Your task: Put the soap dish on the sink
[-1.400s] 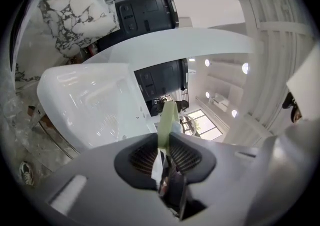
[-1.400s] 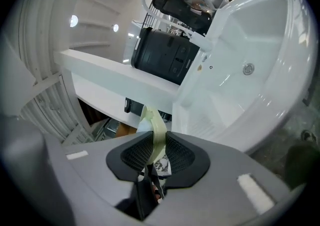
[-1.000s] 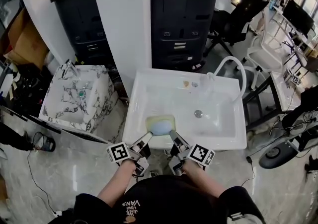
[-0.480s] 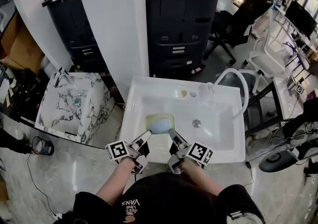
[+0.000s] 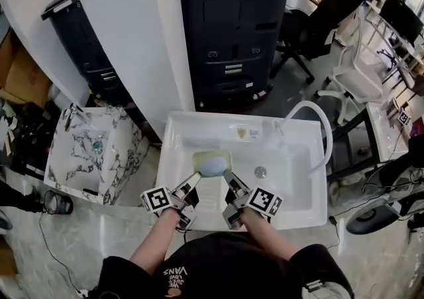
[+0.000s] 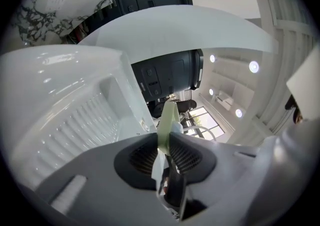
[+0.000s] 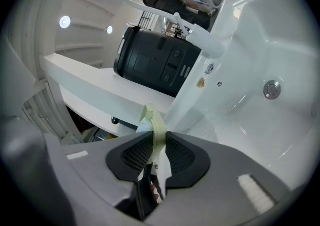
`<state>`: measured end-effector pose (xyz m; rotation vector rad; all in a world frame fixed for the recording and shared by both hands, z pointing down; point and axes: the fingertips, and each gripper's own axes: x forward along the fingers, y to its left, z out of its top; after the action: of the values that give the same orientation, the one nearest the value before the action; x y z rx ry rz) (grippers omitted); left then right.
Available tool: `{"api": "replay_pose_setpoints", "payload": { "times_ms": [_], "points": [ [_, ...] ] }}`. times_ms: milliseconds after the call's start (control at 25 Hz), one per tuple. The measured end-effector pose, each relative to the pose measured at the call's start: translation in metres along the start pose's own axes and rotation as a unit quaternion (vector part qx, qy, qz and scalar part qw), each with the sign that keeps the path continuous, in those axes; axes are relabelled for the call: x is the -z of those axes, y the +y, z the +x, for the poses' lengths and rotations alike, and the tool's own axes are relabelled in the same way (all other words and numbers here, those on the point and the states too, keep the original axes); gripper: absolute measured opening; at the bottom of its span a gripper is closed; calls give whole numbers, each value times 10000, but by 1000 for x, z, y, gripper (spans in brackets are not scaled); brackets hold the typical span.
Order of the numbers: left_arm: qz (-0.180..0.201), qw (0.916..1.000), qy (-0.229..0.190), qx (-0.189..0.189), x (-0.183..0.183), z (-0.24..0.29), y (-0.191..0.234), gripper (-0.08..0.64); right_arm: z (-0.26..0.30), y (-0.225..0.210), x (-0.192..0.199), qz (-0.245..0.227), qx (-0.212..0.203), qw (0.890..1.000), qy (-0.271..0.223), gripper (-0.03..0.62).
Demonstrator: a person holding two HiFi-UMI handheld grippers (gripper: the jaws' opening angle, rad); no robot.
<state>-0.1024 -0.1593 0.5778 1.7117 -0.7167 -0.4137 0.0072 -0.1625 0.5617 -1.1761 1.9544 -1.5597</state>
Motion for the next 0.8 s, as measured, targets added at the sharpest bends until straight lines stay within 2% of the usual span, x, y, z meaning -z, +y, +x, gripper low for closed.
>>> {"api": "replay_pose_setpoints", "payload": {
  "times_ms": [680,800],
  "points": [
    [-160,9998,14,-121,-19,44,33,115,38,-41,-22,169,248,9995,70,77],
    [-208,9995,29,-241,-21,48,43,115,43,-48,-25,226,302,9993,65,77]
  ]
}}
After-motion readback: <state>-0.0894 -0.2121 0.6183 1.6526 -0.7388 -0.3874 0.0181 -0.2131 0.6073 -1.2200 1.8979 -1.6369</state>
